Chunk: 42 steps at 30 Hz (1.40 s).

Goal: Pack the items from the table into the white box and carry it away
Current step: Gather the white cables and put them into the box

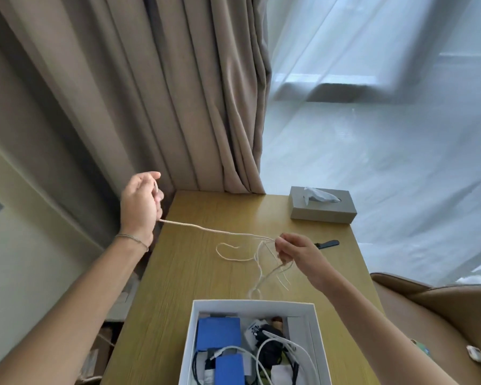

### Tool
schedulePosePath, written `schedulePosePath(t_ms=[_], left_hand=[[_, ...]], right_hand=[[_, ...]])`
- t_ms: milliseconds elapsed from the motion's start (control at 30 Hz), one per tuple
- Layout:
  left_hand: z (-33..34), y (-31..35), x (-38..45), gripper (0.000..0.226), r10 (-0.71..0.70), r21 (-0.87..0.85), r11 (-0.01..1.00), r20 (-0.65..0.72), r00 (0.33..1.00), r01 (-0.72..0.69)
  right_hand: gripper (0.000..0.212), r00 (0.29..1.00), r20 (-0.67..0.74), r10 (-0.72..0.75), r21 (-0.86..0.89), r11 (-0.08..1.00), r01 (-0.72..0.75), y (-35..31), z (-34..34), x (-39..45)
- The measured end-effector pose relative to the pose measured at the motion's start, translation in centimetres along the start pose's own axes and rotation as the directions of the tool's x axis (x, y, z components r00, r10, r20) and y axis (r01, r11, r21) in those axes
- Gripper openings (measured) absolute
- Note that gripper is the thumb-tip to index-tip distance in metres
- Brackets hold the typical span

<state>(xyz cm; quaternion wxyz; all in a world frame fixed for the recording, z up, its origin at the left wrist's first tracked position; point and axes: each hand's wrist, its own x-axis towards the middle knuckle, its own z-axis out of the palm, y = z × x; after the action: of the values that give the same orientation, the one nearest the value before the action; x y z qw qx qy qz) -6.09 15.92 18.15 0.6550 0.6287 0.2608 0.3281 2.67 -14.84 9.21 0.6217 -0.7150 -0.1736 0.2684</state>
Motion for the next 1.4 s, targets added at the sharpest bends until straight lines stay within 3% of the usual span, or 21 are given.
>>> schedulePosePath(t_ms=[67, 167, 300, 400, 467, 567, 767, 833, 900, 933, 1000, 1033, 1100, 1200, 1300, 1367, 1400], left_hand=[[-1.3, -0.6, -0.1, 0.030, 0.013, 0.133, 0.991, -0.006, 1.000, -0.012], [-0.5, -1.5, -2.8, 0.033, 0.060, 0.334, 0.935, 0.194, 0.979, -0.123], [1.9, -2.3, -6.8, 0.039, 0.008, 0.463, 0.828, 0.554, 0.833, -0.316], [3.3, -2.7, -8.1, 0.041, 0.038, 0.522, 0.723, 0.624, 0.781, -0.453], [3.2, -2.6, -7.9, 0.044, 0.048, 0.447, 0.786, 0.644, 0.763, -0.426], [2.6, -2.3, -7.2, 0.045, -0.003, 0.251, 0.938, 0.697, 0.717, -0.240], [2.6, -3.2, -7.2, 0.048, 0.069, 0.183, 0.961, 0.572, 0.817, -0.209], [2.4, -3.2, -6.9, 0.046, 0.035, 0.133, 0.984, 0.491, 0.870, -0.114], [2.2, -3.0, -6.5, 0.046, -0.044, -0.055, 0.995, 0.495, 0.868, 0.082], [1.9, -2.6, -6.1, 0.047, -0.085, -0.197, 0.956, 0.521, 0.849, 0.216], [1.1, -1.4, -4.8, 0.050, -0.128, -0.477, 0.764, 0.548, 0.826, 0.435], [0.5, -0.9, -4.0, 0.051, -0.129, -0.566, 0.688, 0.522, 0.843, 0.455], [-0.7, 0.1, -2.3, 0.050, -0.125, -0.649, 0.642, 0.435, 0.892, 0.407], [-3.0, 1.1, -0.3, 0.050, -0.202, -0.596, 0.733, 0.270, 0.942, 0.327], [-5.1, 1.2, 0.8, 0.045, -0.194, -0.349, 0.916, 0.053, 0.980, 0.200], [-5.4, 1.1, 0.4, 0.040, -0.202, -0.268, 0.942, 0.024, 0.979, 0.201], [-5.1, 1.1, -0.1, 0.037, -0.209, -0.274, 0.937, 0.051, 0.977, 0.215]], right_hand=[[0.032, 0.999, -0.022, -0.034, -0.010, 0.999, 0.034, -0.6, 0.0, 0.3], [0.032, 0.995, 0.022, -0.097, -0.035, 0.995, 0.097, -2.2, 1.8, 0.8], [0.027, 0.974, 0.137, -0.180, -0.071, 0.979, 0.191, -4.7, 4.6, 1.3], [0.025, 0.953, 0.203, -0.227, -0.071, 0.967, 0.246, -5.7, 5.4, 1.7], [0.024, 0.947, 0.211, -0.242, -0.050, 0.965, 0.258, -5.8, 5.1, 1.8], [0.022, 0.943, 0.238, -0.231, -0.103, 0.960, 0.261, -5.2, 4.4, 1.6], [0.012, 0.964, 0.164, -0.209, -0.395, 0.882, 0.259, -3.4, 5.1, 1.6], [0.007, 0.969, 0.144, -0.203, -0.356, 0.903, 0.242, -3.2, 5.1, 1.7], [0.012, 0.972, 0.147, -0.186, -0.318, 0.921, 0.224, -2.9, 4.8, 1.6], [0.016, 0.972, 0.150, -0.178, -0.321, 0.922, 0.219, -2.8, 4.7, 1.6], [0.018, 0.975, 0.151, -0.165, -0.317, 0.926, 0.206, -2.4, 4.2, 1.5], [0.019, 0.978, 0.147, -0.149, -0.279, 0.942, 0.185, -2.0, 3.9, 1.4], [0.021, 0.986, 0.138, -0.097, -0.144, 0.983, 0.117, -1.1, 2.5, 1.3], [0.024, 0.989, 0.146, -0.034, 0.181, 0.984, 0.007, 0.4, -0.5, 1.2], [0.029, 0.995, 0.104, 0.006, 0.450, 0.891, -0.052, 0.9, -3.5, 1.0], [0.028, 0.998, 0.064, 0.006, 0.476, 0.879, -0.036, 0.7, -5.0, 1.0], [0.030, 1.000, 0.024, 0.013, 0.395, 0.919, -0.021, 0.4, -5.2, 1.1]])
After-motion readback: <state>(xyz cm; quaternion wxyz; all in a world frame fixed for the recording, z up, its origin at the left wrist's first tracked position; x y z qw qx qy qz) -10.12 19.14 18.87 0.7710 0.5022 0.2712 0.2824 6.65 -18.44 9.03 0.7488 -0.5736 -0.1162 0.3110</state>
